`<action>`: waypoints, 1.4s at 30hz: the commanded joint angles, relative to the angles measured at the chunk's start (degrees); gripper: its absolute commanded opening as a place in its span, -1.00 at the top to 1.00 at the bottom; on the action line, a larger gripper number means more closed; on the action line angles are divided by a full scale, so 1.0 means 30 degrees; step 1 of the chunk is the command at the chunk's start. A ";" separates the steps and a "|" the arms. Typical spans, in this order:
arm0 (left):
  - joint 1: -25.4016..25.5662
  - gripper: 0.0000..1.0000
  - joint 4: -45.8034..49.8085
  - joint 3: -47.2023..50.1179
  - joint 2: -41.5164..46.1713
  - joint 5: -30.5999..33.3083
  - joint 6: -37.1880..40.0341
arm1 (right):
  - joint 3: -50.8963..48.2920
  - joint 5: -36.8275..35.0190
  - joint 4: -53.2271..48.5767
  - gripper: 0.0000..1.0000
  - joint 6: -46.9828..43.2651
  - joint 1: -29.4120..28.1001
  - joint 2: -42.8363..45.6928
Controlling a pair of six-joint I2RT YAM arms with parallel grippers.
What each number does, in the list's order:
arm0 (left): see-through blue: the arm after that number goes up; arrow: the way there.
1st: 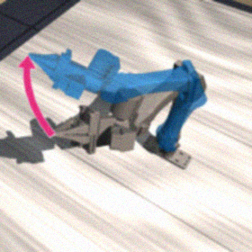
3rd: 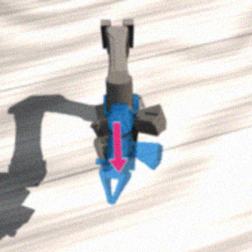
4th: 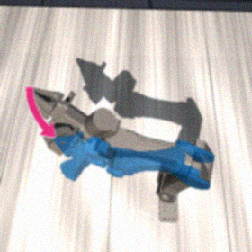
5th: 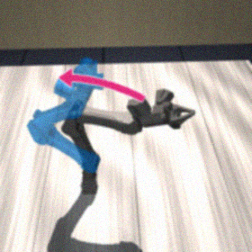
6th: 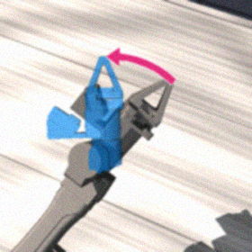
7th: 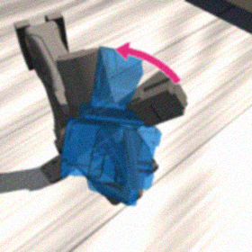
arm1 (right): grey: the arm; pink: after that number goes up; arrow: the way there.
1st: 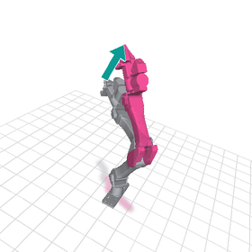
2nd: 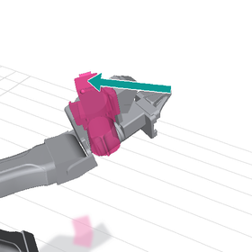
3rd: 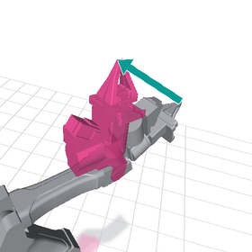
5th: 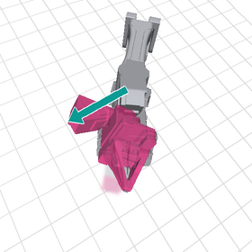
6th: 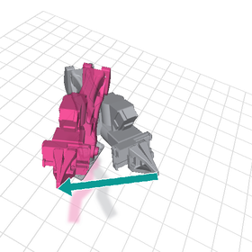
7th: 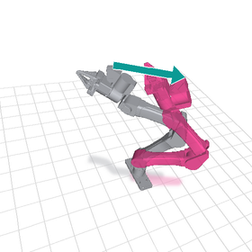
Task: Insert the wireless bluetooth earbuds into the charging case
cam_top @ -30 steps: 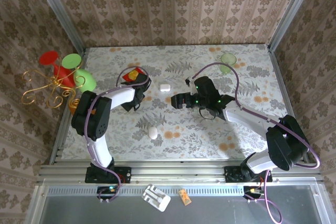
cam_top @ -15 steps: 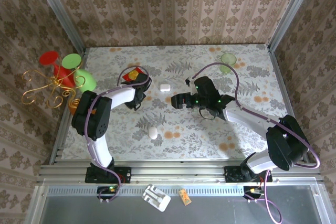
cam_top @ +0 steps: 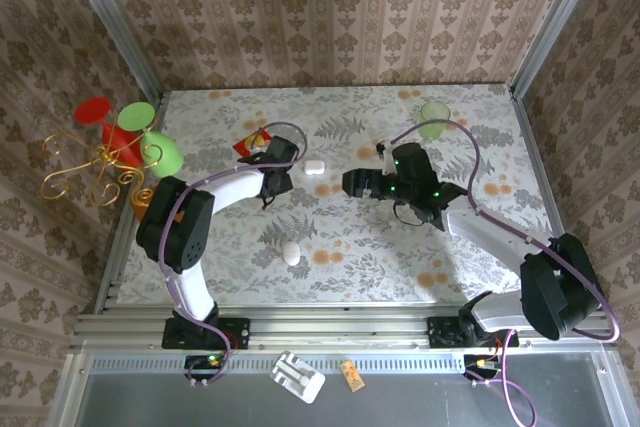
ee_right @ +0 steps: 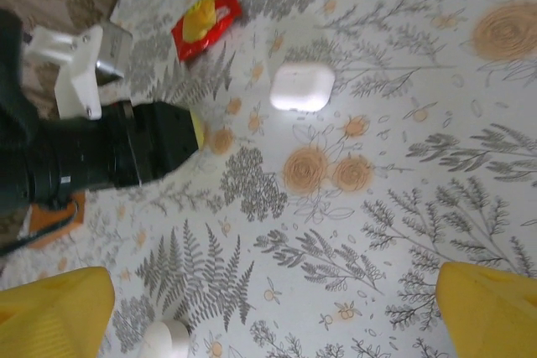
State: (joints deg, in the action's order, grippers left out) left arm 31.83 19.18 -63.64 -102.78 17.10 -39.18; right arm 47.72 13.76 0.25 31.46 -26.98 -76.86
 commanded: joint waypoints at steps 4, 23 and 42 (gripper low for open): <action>0.1103 0.41 -0.1878 -0.0279 0.2146 -0.1526 0.6629 | -0.0262 0.2068 0.0527 -0.98 0.2000 0.1217 0.0992; 0.1589 0.57 -1.0049 0.3340 0.5671 -1.7581 1.6677 | 0.1078 0.8563 -0.0610 -0.61 0.5976 0.3103 -0.0347; 0.2492 0.58 -0.8811 0.2182 0.5193 -2.0017 1.8409 | 0.1128 1.0151 0.0833 0.21 0.6456 0.2517 -0.1455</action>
State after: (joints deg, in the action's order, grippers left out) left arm 38.98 -6.63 -54.54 -87.29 -40.34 13.87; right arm 49.95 43.35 2.63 50.41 -19.22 -81.14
